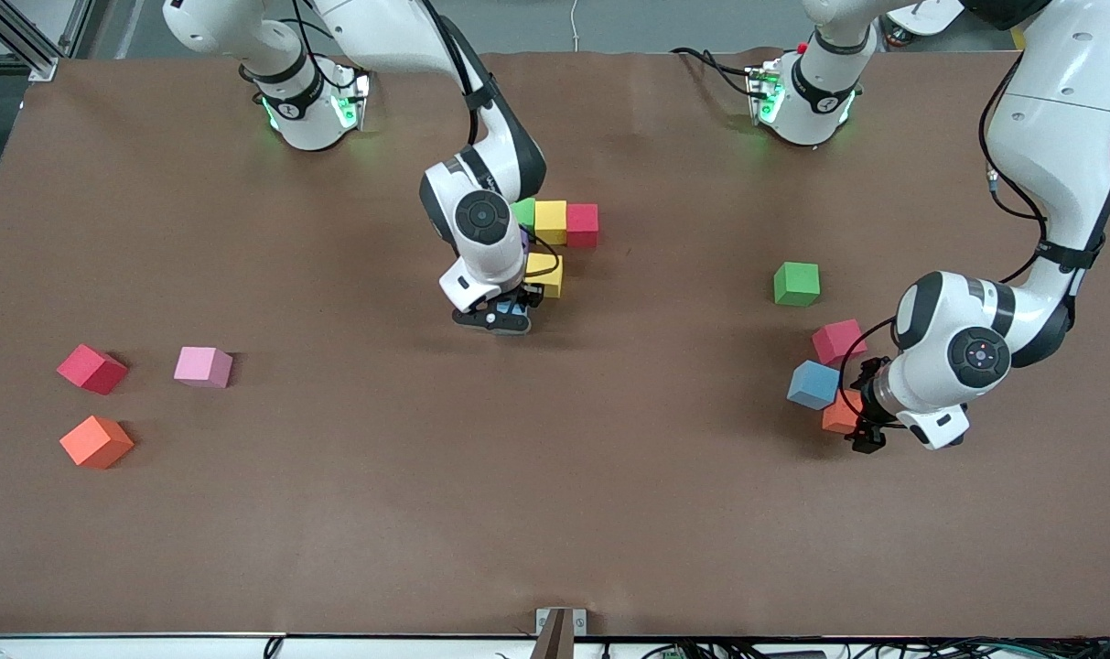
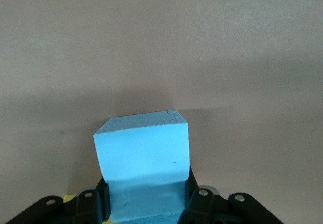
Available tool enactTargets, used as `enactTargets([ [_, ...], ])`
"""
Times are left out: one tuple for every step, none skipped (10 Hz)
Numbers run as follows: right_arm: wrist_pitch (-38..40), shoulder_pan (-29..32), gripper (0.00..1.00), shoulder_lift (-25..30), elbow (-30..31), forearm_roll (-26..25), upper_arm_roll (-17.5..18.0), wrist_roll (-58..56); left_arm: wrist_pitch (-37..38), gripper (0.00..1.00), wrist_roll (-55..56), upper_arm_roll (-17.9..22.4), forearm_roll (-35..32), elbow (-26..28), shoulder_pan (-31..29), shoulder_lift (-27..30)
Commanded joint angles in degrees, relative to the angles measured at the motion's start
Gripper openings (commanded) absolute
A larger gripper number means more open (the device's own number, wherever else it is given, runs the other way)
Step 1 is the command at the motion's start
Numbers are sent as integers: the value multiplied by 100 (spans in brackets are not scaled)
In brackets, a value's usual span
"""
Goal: Arrange 11 blocks into digit 3
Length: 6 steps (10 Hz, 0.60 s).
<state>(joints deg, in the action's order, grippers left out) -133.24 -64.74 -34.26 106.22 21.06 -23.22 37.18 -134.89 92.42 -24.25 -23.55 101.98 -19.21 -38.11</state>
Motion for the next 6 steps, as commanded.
enactTargets([
  [0,-161,9,60,153,56,-86,62,-20,100,-31,-27,-168,-46,-56,-90],
  [8,-161,9,68,153,56,-86,62,-29,100,4,-27,-237,-46,-56,-108],
  [26,-161,10,95,153,56,-86,53,-29,100,65,-27,-299,-38,-65,-109],
  [113,-161,10,104,153,48,-94,53,-29,100,92,-18,-299,-46,-65,-109],
  [123,-161,10,121,144,48,-95,53,-29,99,92,-18,-299,-38,-83,-109],
  [123,-161,11,121,144,39,-95,53,-29,96,92,-18,-308,-46,-126,-109],
])
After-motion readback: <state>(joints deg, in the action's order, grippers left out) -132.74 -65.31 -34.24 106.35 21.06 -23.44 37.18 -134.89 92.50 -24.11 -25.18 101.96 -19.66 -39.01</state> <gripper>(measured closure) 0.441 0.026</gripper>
